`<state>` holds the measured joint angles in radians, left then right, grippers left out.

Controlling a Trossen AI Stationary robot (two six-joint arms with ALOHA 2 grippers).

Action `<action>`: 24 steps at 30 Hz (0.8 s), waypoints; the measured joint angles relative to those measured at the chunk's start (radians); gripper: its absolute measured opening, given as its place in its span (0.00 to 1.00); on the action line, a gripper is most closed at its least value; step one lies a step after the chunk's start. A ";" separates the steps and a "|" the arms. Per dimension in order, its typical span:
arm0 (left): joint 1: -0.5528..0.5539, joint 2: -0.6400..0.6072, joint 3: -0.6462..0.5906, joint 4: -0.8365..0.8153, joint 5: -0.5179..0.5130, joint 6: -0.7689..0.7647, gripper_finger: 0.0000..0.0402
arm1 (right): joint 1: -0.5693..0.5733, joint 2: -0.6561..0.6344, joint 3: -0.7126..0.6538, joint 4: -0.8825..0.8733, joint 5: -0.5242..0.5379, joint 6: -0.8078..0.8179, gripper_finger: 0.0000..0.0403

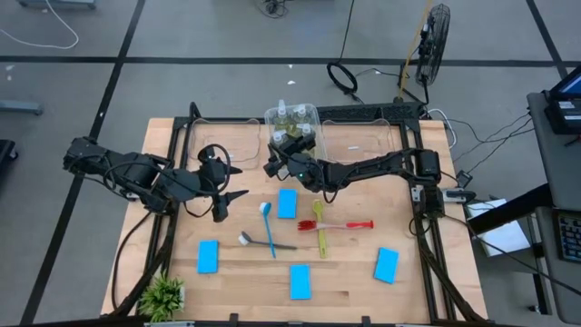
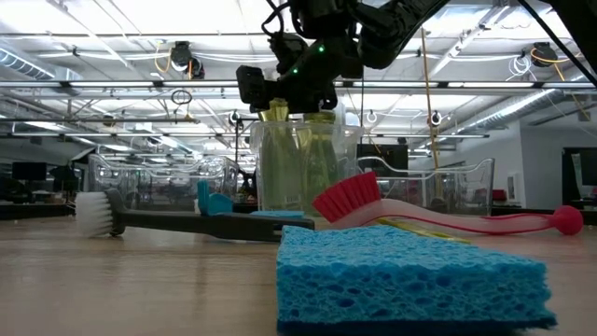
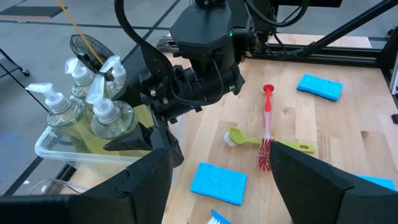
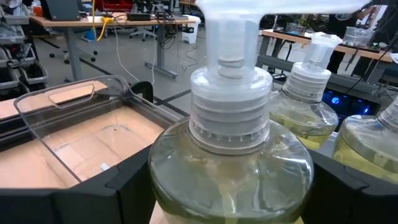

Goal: Pick & Place Kitchen Sink Supplies
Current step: Put the yellow dish soap into the white bin

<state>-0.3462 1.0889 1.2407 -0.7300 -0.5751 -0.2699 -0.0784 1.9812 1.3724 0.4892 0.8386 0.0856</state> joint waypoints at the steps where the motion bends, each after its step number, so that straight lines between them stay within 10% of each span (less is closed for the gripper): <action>1: 0.000 0.000 0.000 0.000 0.000 0.000 0.67 | 0.000 0.000 0.000 0.000 0.001 0.000 0.73; 24: 0.000 0.000 0.000 0.000 -0.002 0.002 0.67 | 0.000 0.000 0.000 0.014 0.025 -0.027 0.73</action>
<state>-0.3462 1.0889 1.2407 -0.7296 -0.5770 -0.2680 -0.0784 1.9812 1.3724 0.5037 0.8639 0.0582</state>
